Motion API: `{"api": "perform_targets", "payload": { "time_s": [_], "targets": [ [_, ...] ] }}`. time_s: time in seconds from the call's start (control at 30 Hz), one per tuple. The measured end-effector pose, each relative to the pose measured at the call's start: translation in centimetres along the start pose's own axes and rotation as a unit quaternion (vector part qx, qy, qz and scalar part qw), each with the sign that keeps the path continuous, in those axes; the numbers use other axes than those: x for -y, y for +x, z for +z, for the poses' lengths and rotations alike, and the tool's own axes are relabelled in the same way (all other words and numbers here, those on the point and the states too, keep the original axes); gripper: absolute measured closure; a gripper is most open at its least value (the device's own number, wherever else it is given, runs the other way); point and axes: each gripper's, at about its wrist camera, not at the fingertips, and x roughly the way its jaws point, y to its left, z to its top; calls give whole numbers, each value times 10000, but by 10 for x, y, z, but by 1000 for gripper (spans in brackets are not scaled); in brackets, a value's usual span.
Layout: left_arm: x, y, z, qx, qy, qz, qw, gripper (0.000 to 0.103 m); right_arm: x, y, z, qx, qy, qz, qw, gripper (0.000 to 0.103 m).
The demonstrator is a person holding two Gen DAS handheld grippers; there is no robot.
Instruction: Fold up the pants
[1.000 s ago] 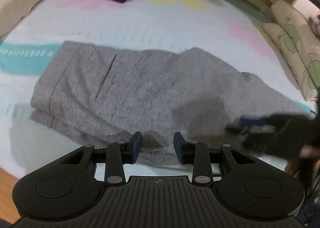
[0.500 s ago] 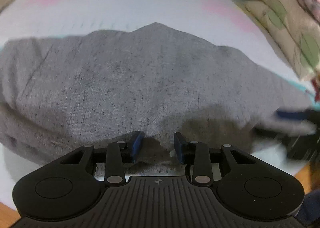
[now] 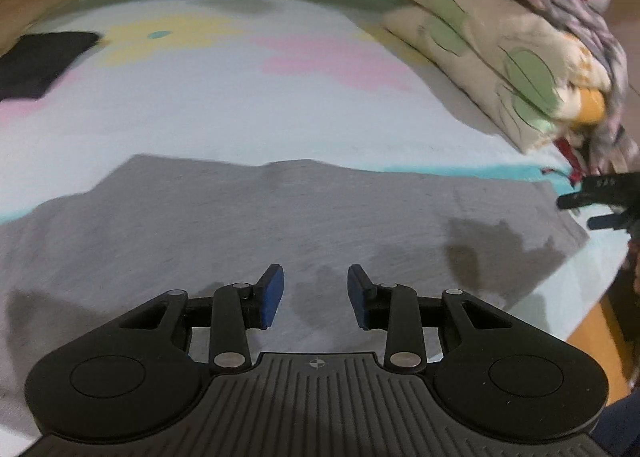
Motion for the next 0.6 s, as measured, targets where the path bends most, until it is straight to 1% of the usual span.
{"api": "perform_targets", "payload": {
  "time_s": [0.13,0.23,0.3,0.33,0.37,0.4,0.47,0.6],
  "targets": [
    [19,34,3,-118,99,-78,9999,69,67,9,19,22,616,-434,9971,19],
    [24,49,-1,-272,150,-315,9990,69,103,20,24,-37,1016,-539,9934,19],
    [25,64,-6,-665,229,-475,9964,69,122,26,22,-146,1311,-438,9903,19],
    [24,75,-10,-807,167,-542,9951,69,131,31,21,-203,1497,-382,9878,19],
    [25,75,-11,-621,135,-558,9964,68,137,33,19,-227,1659,-364,9852,19],
    [25,74,-12,-585,98,-562,9967,68,143,38,17,-257,1785,-335,9830,19],
    [24,71,-10,-611,77,-607,9962,68,151,47,13,-363,1940,-199,9801,19],
    [18,68,-12,-595,-152,-745,9953,68,155,60,7,-481,2068,129,9771,19]
  ]
}}
